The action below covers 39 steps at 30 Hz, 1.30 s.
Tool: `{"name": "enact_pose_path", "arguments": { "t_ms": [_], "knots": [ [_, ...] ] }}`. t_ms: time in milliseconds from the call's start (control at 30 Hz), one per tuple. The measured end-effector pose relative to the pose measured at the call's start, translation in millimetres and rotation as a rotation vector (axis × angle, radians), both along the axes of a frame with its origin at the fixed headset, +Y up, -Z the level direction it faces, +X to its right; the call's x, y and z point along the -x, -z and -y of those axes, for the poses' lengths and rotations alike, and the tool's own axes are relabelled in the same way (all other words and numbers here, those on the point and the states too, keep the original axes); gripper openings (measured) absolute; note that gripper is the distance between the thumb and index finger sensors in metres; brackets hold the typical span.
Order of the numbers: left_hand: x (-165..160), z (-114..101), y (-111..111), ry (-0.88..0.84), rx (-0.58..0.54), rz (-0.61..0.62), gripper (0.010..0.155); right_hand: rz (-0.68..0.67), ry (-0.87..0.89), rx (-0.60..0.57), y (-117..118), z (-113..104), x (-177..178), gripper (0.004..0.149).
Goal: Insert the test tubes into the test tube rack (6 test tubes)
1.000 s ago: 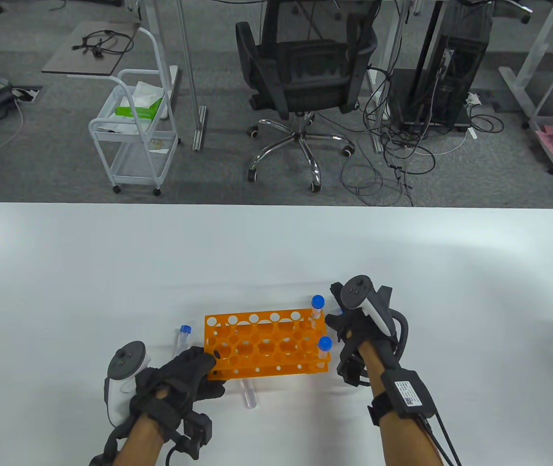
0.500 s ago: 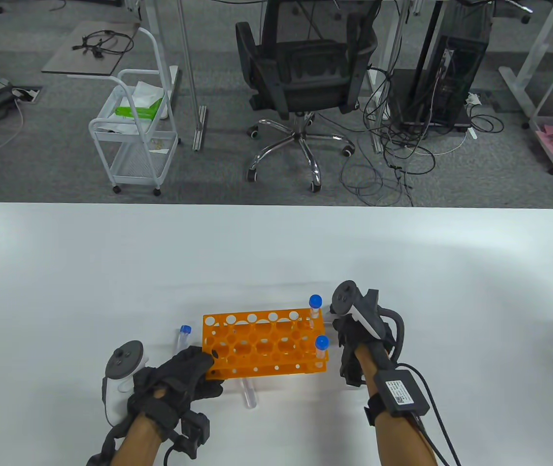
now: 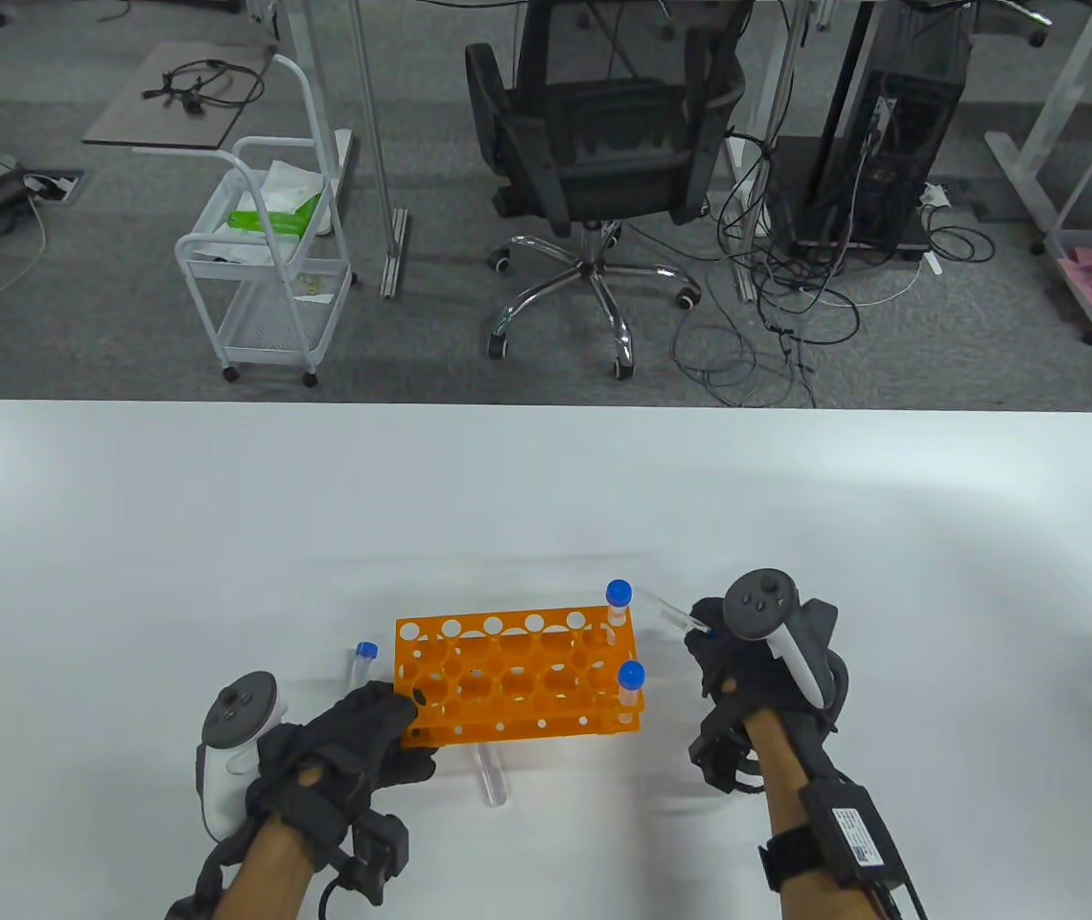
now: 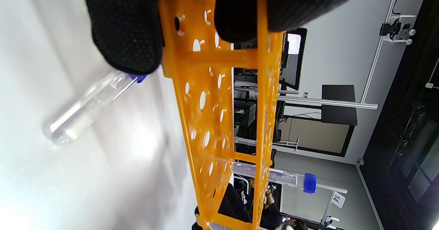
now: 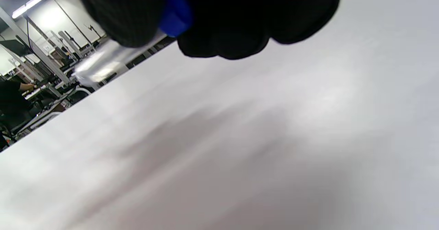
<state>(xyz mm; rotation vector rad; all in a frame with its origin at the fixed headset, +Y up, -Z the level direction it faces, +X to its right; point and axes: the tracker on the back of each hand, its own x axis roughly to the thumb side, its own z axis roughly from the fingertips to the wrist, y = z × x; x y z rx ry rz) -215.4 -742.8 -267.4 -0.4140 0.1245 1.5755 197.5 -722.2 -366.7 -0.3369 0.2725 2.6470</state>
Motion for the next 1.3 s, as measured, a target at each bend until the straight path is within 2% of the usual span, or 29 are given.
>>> {"name": "enact_pose_path", "arguments": {
  "t_ms": [233, 333, 533, 767, 967, 1200, 1300],
  "knots": [
    [-2, 0, 0, -0.002, -0.011, 0.010, 0.044, -0.024, 0.085, -0.107, -18, -15, -13, 0.054],
    [-3, 2, 0, 0.005, -0.009, 0.014, 0.044, -0.014, 0.116, -0.179, -23, -29, -13, 0.056],
    [-6, 4, 0, 0.010, -0.001, 0.013, 0.044, -0.021, 0.055, -0.305, -31, -45, -2, 0.054],
    [-9, 6, -1, 0.019, 0.001, 0.016, 0.044, -0.040, 0.046, -0.361, -38, -56, 3, 0.054],
    [-10, 6, -1, 0.023, 0.006, 0.015, 0.044, -0.037, 0.052, -0.467, -46, -72, 11, 0.059],
    [-11, 6, -1, 0.025, 0.006, 0.020, 0.044, -0.044, 0.017, -0.560, -53, -83, 16, 0.055],
    [-12, 6, -1, 0.027, 0.007, 0.022, 0.044, -0.050, 0.018, -0.563, -54, -86, 17, 0.054]
  ]
}}
